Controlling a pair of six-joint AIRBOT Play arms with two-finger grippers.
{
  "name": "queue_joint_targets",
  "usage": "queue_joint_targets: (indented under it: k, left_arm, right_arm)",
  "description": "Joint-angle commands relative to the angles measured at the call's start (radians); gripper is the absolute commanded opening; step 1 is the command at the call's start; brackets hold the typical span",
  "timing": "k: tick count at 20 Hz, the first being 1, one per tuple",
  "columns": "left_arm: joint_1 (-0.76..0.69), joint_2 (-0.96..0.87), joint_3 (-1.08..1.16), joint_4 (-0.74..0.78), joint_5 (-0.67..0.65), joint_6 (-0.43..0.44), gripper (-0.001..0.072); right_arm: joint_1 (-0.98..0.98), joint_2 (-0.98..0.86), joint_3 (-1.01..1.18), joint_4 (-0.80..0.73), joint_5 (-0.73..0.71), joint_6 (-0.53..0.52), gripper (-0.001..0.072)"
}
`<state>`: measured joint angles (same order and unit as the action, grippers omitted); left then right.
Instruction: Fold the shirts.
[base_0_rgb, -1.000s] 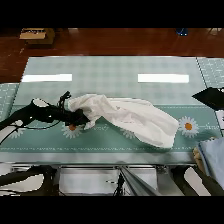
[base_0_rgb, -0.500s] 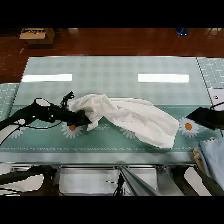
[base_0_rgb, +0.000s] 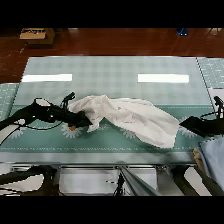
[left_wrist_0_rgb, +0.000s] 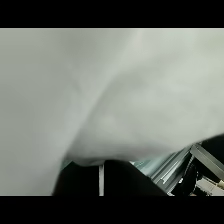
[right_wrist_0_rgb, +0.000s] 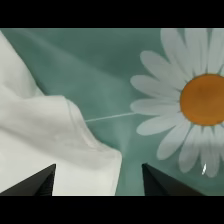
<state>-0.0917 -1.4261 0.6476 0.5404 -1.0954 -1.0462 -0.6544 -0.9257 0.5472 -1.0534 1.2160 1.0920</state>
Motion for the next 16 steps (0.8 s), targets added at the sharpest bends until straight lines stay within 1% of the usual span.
queue_joint_targets:
  k: [1,4,8,9,10,12,13,14,15,16]
  left_arm:
    - [0.0,0.0,0.001,-0.011,-0.018,0.017,0.0034]
    - [0.0,-0.001,0.001,-0.01,-0.016,0.017,0.0034]
    - [0.0,-0.001,0.001,-0.011,-0.017,0.016,0.0035]
    - [0.0,-0.001,0.001,-0.011,-0.017,0.016,0.0035]
    - [0.0,-0.001,0.001,-0.011,-0.016,0.016,0.0035]
    - [0.0,0.0,0.003,-0.03,-0.025,0.016,0.0034]
    - [0.001,0.0,0.017,-0.048,-0.055,0.017,0.0034]
    - [0.007,0.01,0.04,-0.08,-0.089,0.034,0.0034]
    - [0.026,0.039,0.075,-0.133,-0.12,0.073,0.0033]
    - [0.051,0.079,0.118,-0.175,-0.134,0.077,0.0033]
  right_arm:
    - [0.0,-0.025,-0.013,0.067,-0.102,-0.063,0.0592]
    - [0.0,-0.122,-0.013,0.145,-0.035,-0.189,0.0587]
    - [0.001,-0.248,-0.014,0.168,-0.033,-0.208,0.0578]
    - [0.014,-0.274,-0.013,0.18,-0.029,-0.217,0.0524]
    - [0.047,-0.298,-0.013,0.189,-0.029,-0.235,0.043]
    - [0.131,-0.313,-0.01,0.202,-0.024,-0.282,0.0144]
    - [0.165,-0.304,0.006,0.199,0.008,-0.288,0.0084]
    - [0.185,-0.285,0.032,0.202,0.066,-0.289,0.0047]
    - [0.191,-0.252,0.073,0.216,0.128,-0.293,0.0035]
    - [0.19,-0.212,0.117,0.264,0.163,-0.291,0.0029]
